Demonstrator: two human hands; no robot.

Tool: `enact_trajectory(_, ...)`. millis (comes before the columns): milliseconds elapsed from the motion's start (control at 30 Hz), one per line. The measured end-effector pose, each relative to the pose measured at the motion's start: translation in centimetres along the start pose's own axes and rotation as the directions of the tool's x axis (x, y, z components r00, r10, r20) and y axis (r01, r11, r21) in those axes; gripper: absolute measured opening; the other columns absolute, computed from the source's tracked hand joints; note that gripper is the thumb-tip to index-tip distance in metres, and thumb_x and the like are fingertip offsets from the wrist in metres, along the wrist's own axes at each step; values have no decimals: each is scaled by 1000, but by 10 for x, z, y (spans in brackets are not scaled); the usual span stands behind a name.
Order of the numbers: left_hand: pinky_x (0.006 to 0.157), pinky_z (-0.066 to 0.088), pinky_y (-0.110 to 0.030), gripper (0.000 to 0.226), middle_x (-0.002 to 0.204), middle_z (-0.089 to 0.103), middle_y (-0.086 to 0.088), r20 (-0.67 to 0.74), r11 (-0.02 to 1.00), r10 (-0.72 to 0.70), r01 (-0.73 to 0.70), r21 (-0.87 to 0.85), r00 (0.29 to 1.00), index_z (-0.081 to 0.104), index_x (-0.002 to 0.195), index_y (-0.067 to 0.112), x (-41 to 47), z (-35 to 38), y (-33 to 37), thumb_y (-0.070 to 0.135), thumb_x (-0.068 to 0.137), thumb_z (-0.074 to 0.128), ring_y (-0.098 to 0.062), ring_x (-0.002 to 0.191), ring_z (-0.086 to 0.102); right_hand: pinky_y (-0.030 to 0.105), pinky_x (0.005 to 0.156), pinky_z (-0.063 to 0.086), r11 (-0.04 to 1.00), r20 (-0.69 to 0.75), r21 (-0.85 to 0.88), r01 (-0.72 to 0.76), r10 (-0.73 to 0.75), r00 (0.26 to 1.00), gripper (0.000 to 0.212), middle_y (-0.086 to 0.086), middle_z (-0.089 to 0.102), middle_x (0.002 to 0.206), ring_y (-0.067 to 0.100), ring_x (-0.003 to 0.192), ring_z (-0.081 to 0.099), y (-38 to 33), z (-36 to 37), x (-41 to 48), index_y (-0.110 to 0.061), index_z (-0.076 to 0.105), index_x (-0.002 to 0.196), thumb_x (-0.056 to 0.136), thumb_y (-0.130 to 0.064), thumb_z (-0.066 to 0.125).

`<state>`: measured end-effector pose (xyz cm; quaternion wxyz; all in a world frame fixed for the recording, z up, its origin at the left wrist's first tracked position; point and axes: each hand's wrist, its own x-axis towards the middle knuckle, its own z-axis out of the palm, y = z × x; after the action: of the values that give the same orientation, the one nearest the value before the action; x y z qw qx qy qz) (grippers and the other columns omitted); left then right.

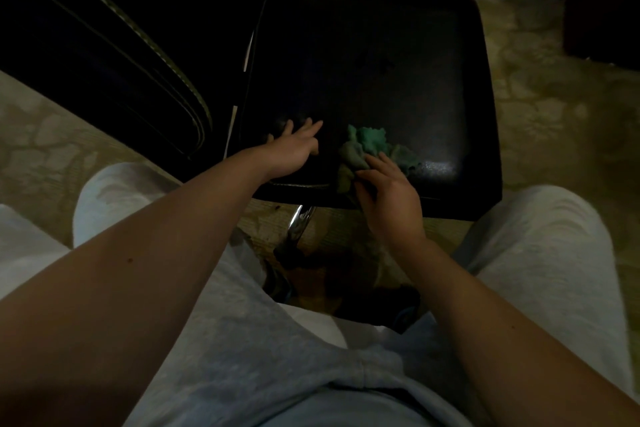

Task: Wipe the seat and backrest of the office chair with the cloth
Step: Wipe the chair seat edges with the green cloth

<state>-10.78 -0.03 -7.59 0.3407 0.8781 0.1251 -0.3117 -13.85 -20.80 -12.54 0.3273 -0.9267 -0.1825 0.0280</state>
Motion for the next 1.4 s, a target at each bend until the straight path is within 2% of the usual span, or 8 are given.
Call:
enact_trajectory(533,121,-10,-51,63,169,-7,4,0,993,33,-33,115,999,5,161,28,1,-2,-1,13,105,29,-25,154,-16,47,109,41,980,94,-67,186,-180,979,17,13,62,134,35,133,50,-17,14,7,-6,75,105,89,-10,70)
enact_trajectory(733,123,-9,-50,65,169,-6,5,-11,998,50,-50,38,999,6,161,31,0,-2,-6,12,103,29,-28,154,-15,43,112,39,999,-15,-39,-17,17,1000,22,12,58,139,31,139,44,0,-2,7,-6,73,113,95,-15,64)
enact_trajectory(833,124,16,-48,59,169,8,-3,-103,990,18,-31,-134,995,15,159,37,-6,-5,-3,20,105,31,-29,153,17,45,114,35,1000,1,-21,-19,19,1000,23,13,56,141,33,140,41,-13,9,10,-5,72,114,96,-15,63)
enact_trajectory(933,84,54,-28,54,156,40,-6,-258,964,24,-90,-250,966,23,158,37,-18,-10,-5,23,107,35,-18,101,63,49,116,33,999,54,11,53,-54,997,22,16,56,141,36,141,40,-27,23,18,-4,72,114,94,-11,64)
enact_trajectory(1100,124,11,-34,50,167,16,-6,-425,988,152,-142,53,892,23,159,17,-36,9,-9,22,110,33,-22,155,10,47,115,35,979,154,113,171,-188,970,23,11,51,146,31,141,40,-24,11,38,-12,73,115,94,-14,66)
enact_trajectory(1200,120,26,-38,38,154,45,-9,-473,917,375,-245,314,797,53,143,12,-47,36,-5,18,106,43,-26,146,34,44,116,32,977,-45,103,187,-183,982,26,7,52,146,30,139,40,-1,-12,51,-15,71,119,96,-20,59)
enact_trajectory(1300,92,54,-36,20,106,73,-10,-459,779,600,-347,523,655,75,108,5,-46,68,1,12,93,64,-28,102,66,54,118,23,996,-47,-53,74,-76,996,34,6,46,151,33,144,31,23,-27,71,-19,64,129,99,-26,49)
enact_trajectory(1400,102,48,-39,35,126,64,-11,-437,861,459,-267,433,774,59,135,7,-34,83,12,17,102,52,-28,118,57,54,121,10,986,37,-168,6,0,999,38,6,36,158,31,149,20,45,-28,82,-22,54,141,104,-27,45)
